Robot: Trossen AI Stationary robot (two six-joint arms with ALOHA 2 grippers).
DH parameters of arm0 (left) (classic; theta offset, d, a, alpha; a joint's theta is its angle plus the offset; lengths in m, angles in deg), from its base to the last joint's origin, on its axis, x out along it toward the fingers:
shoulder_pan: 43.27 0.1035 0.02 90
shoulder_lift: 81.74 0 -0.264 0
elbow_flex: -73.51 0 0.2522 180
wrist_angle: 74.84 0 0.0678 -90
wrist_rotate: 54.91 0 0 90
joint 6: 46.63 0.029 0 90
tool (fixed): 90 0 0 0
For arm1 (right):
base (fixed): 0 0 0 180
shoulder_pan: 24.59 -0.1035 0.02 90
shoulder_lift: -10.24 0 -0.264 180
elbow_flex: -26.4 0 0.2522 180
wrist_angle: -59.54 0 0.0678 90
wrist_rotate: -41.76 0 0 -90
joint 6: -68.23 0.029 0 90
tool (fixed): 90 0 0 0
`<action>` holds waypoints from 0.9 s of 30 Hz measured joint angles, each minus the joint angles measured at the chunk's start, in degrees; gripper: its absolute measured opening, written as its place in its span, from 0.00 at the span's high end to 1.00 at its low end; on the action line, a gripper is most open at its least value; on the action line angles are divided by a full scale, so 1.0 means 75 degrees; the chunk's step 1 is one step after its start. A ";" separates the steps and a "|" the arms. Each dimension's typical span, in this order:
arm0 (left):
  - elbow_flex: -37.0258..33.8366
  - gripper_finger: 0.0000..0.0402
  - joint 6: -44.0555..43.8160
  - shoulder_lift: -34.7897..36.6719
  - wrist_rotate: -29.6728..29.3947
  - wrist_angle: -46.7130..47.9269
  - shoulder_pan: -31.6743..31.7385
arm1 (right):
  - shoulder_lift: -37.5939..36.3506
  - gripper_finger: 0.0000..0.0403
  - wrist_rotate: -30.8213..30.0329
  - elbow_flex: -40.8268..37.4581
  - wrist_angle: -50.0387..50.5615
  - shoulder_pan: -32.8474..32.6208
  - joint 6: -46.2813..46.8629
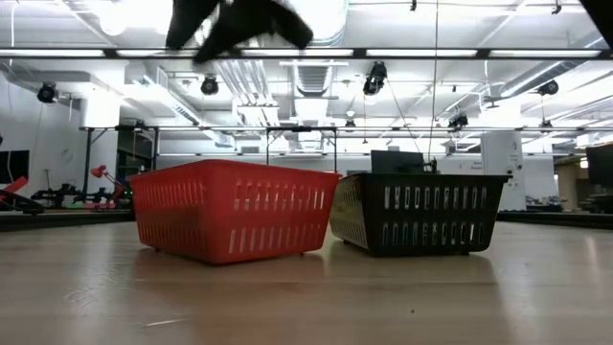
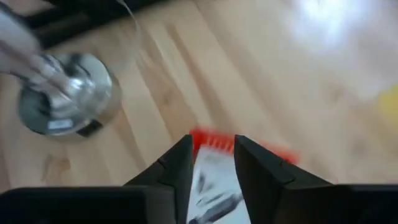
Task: Pick and place items into bin
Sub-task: Return to Home Position
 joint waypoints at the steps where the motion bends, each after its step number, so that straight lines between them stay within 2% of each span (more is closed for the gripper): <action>1: 0.0000 1.00 0.0000 0.0025 0.0000 0.0002 0.0002 | -0.0157 0.74 -0.0161 0.0010 -0.0067 -0.0018 -0.0454; 5: -0.0003 1.00 -0.0015 0.0254 0.0003 -0.0002 0.0000 | -0.0815 0.82 -0.0197 -0.0101 -0.0483 -0.0042 -0.2188; 11: -0.0003 1.00 -0.0020 0.0707 -0.0067 -0.0004 0.0001 | -0.1724 0.96 0.0539 -0.0326 -0.0517 0.0320 -0.3504; 16: -0.0003 1.00 -0.0023 0.1060 -0.0096 -0.0011 0.0003 | -0.2751 0.98 0.0660 -0.1106 -0.0901 0.0754 -0.4273; 20: -0.0003 1.00 -0.0026 0.1296 -0.0099 -0.0014 0.0003 | -0.4014 0.98 0.1213 -0.2782 -0.2695 0.1071 -0.4848; 22: -0.0003 1.00 -0.0023 0.1376 -0.0099 -0.0016 0.0003 | -0.4786 0.98 0.1457 -0.3908 -0.3513 0.1185 -0.4946; 27: -0.0003 1.00 -0.0010 0.1474 -0.0189 -0.0015 0.0003 | -0.6643 0.98 0.1487 -0.7082 -0.4967 0.1570 -0.4694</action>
